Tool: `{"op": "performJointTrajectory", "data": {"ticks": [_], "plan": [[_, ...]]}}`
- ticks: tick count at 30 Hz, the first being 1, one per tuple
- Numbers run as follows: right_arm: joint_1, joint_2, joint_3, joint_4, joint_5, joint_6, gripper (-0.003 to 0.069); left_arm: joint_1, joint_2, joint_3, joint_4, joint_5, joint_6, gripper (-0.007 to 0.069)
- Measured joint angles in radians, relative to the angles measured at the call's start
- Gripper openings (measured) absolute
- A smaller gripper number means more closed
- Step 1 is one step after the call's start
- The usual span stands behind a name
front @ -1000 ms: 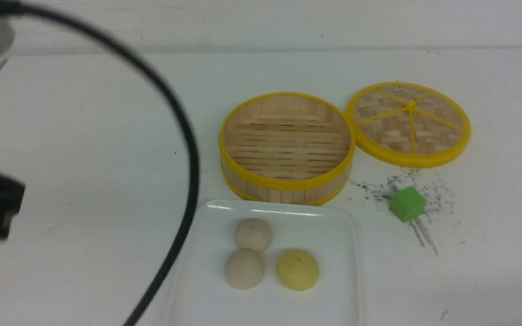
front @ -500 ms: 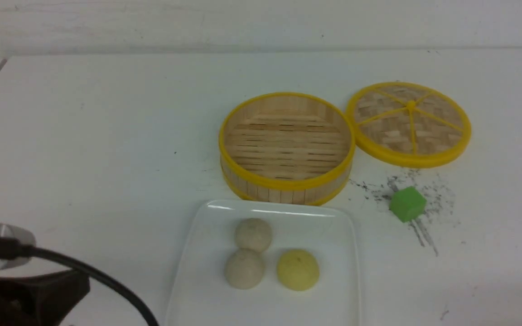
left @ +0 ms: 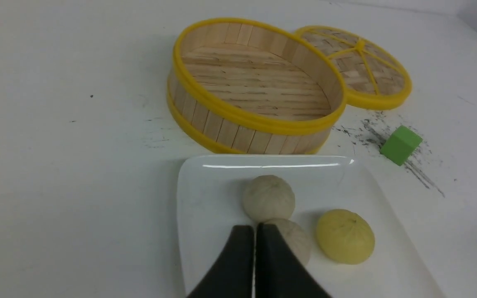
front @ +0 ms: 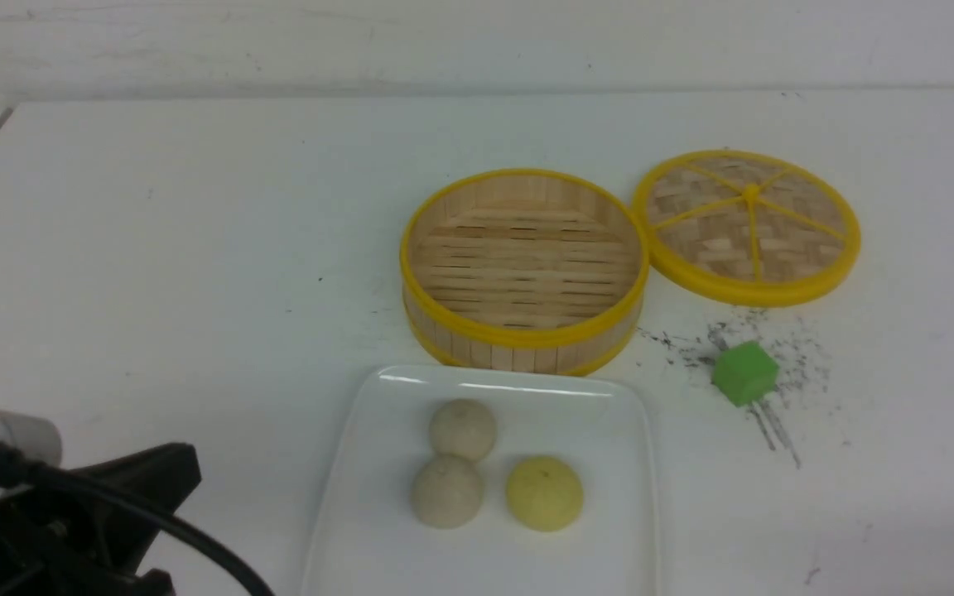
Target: Put the steamed buns into the plate on the white tablecloth.
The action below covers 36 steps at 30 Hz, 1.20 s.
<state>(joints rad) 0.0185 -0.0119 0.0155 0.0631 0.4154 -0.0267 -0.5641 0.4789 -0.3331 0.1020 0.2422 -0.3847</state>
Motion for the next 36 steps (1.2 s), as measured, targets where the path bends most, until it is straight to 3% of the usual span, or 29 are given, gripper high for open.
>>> {"op": "performJointTrajectory", "data": {"ticks": [15, 19, 21, 28, 36], "plan": [[0.0, 0.0, 0.0, 0.0, 0.0, 0.0, 0.0099, 0.009, -0.03, 0.0, 0.055, 0.029, -0.003, 0.0035], [0.0, 0.0, 0.0, 0.0, 0.0, 0.0, 0.0104, 0.077, -0.089, 0.003, 0.094, 0.103, -0.001, 0.0037], [0.0, 0.0, 0.0, 0.0, 0.0, 0.0, 0.0108, 0.189, -0.158, 0.028, 0.112, 0.161, 0.009, 0.0036], [0.0, 0.0, 0.0, 0.0, 0.0, 0.0, 0.0118, 0.421, -0.38, 0.215, 0.124, 0.138, 0.026, 0.0046], [0.0, 0.0, 0.0, 0.0, 0.0, 0.0, 0.0129, 0.468, -0.474, 0.358, 0.12, 0.114, 0.074, 0.0053]]}}
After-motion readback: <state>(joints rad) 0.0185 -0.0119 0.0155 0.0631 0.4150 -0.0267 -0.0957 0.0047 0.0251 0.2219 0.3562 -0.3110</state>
